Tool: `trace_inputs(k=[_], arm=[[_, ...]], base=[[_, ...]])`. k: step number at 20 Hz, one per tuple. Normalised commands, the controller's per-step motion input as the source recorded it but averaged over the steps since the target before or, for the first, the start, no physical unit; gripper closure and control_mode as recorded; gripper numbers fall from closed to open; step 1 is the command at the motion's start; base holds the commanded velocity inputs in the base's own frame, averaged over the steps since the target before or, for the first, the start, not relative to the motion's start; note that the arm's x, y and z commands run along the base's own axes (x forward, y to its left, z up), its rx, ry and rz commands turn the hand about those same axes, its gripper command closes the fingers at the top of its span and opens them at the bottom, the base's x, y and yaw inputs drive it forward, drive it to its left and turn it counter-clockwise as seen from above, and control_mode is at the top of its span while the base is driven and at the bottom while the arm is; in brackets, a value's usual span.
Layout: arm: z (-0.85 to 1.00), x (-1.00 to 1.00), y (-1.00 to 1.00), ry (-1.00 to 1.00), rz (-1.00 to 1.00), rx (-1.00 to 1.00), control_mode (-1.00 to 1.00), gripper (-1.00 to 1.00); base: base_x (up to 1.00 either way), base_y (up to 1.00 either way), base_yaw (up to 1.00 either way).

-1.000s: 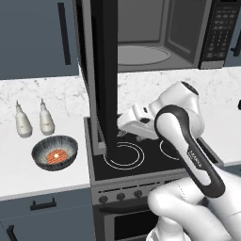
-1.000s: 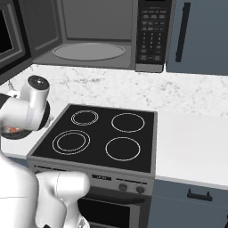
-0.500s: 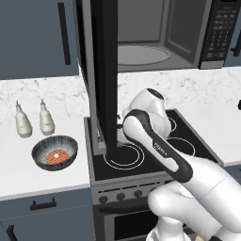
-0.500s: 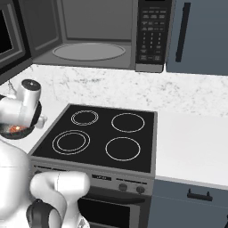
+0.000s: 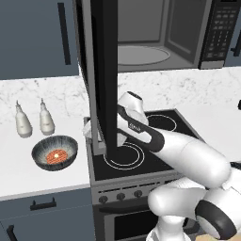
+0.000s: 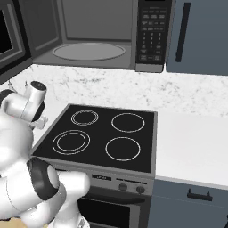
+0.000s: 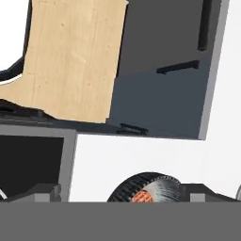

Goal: Open the microwave, place the bowl with waffle inside the microwave, then close the microwave door and turn it on.

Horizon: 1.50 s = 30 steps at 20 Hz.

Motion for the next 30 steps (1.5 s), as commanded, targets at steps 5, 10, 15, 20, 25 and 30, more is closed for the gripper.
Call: trace_inputs(k=[5,10,15,20,25,30], arm=[[-0.29,0.45,0.38,0.15,0.0,-0.05,-1.0,-1.0],[-0.39,0.42,0.3,0.05,0.0,-0.03,-1.0,-1.0],[-0.42,0.39,0.23,0.02,0.0,-0.01,-1.0,-1.0],[-0.41,0.33,0.09,0.0,0.0,0.0,-1.0,-1.0],[-0.29,0.3,0.16,0.0,0.0,0.0,-1.0,-1.0],[-0.22,0.33,0.3,0.0,0.0,-0.02,-1.0,-1.0]], base=[[0.0,0.0,0.0],[0.0,0.0,0.0],[0.0,0.0,0.0],[0.0,0.0,0.0],[0.0,0.0,0.0],[0.0,0.0,0.0]])
